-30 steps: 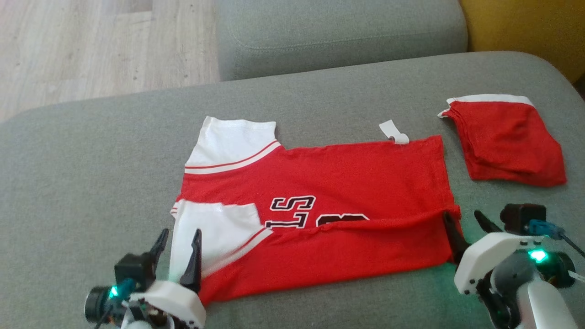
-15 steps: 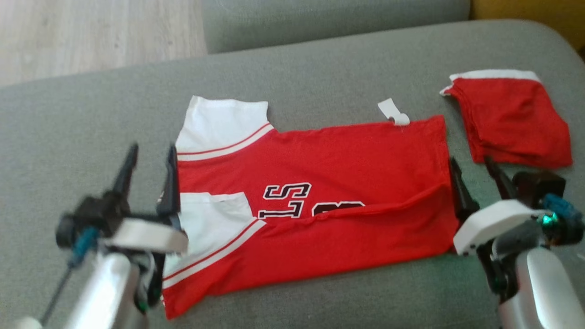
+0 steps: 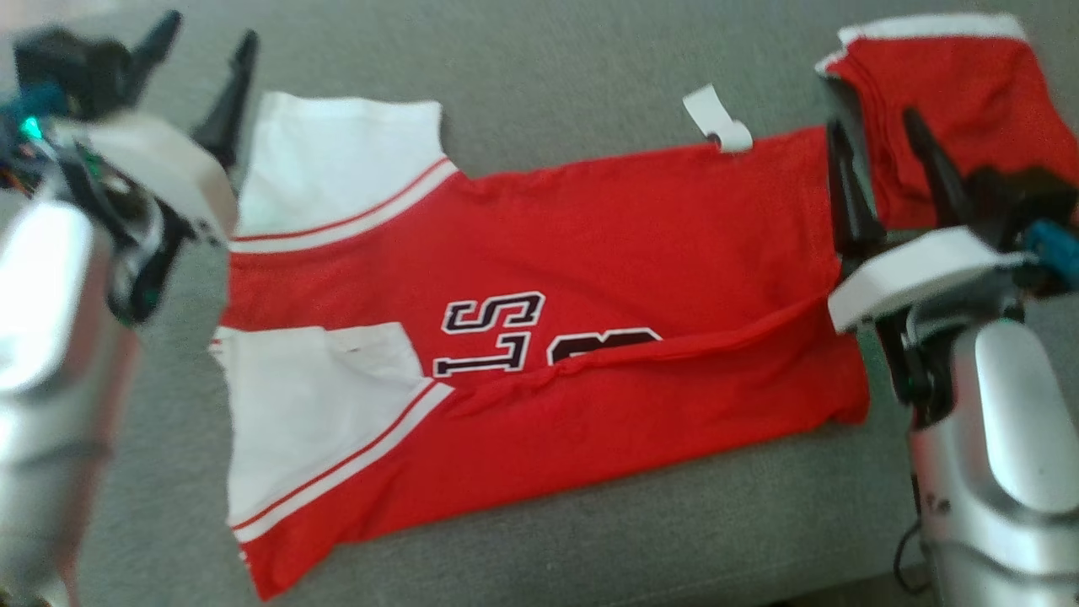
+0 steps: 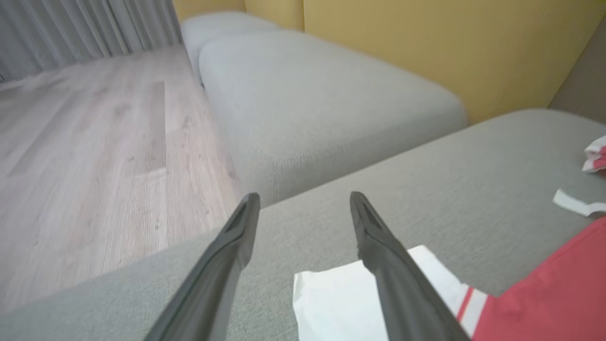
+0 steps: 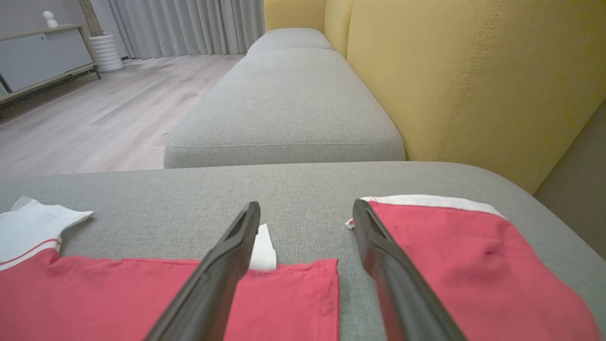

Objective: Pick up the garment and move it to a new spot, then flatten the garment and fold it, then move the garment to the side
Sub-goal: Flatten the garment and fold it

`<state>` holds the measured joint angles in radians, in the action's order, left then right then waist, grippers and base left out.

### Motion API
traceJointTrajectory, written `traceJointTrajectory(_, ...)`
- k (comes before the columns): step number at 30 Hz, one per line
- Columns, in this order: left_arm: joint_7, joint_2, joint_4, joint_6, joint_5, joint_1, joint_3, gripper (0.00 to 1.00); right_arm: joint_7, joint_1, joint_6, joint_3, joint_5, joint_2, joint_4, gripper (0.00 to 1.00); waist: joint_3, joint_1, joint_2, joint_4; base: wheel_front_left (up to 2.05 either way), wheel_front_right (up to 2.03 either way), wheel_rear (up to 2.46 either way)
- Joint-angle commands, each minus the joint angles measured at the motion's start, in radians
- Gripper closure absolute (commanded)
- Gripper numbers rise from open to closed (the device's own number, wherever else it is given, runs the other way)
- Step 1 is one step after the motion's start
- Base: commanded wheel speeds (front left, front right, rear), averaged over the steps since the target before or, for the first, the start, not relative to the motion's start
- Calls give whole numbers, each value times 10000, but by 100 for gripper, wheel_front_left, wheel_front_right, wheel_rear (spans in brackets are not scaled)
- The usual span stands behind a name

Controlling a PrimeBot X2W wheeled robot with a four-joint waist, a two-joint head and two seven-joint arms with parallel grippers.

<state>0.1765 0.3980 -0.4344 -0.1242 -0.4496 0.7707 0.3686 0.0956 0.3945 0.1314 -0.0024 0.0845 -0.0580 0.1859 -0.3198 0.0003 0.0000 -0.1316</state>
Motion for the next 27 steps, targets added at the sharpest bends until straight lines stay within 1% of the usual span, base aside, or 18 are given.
traceJointTrajectory(1,399,642,-105,-32,-166,688,-134,0,-140,460,-7,289,-80,21,-338,0,-625,-3,0,-458,0,0,0)
traceJointTrajectory(3,1000,896,-641,-54,-412,1185,305,0,-185,750,-7,377,-81,26,-312,0,-871,-3,0,-606,0,0,0)
traceJointTrajectory(8,1939,1559,-1391,-61,-1343,1959,1663,0,-310,1224,-7,599,-62,43,-216,0,-1322,-3,0,-909,0,0,0)
traceJointTrajectory(10,2153,1784,-1692,-62,-1684,2191,1953,0,-369,1323,-7,665,-46,50,-180,0,-1427,-3,0,-997,0,0,0)
traceJointTrajectory(13,2296,2032,-2132,-63,-1891,2484,2318,0,-431,1392,-7,727,-37,59,-132,0,-1528,-3,0,-1094,0,0,0)
traceJointTrajectory(18,2478,2104,-2678,-64,-2290,2737,2846,0,-498,1402,-7,750,-16,68,-44,0,-1576,-3,0,-1197,0,0,0)
traceJointTrajectory(21,2912,2010,-2874,-64,-2787,2743,3174,0,-489,1409,-7,723,-33,71,-2,0,-1592,-3,0,-1210,0,0,0)
traceJointTrajectory(22,3228,1910,-2840,-64,-3372,2719,3267,39,-460,1450,-7,699,-52,72,2,0,-1598,-3,0,-1199,0,0,0)
traceJointTrajectory(23,3325,1886,-2791,-64,-3623,2721,3313,86,-440,1474,-7,679,-66,73,-3,0,-1599,-3,0,-1184,0,0,0)
traceJointTrajectory(24,3385,1881,-2701,-64,-3803,2721,3404,100,-428,1495,-7,648,-87,73,1,0,-1590,-3,0,-1155,0,0,0)
traceJointTrajectory(27,3280,1918,-2503,-64,-4032,2728,3582,100,-395,1524,-7,605,-149,68,32,0,-1534,-3,0,-1067,0,0,0)
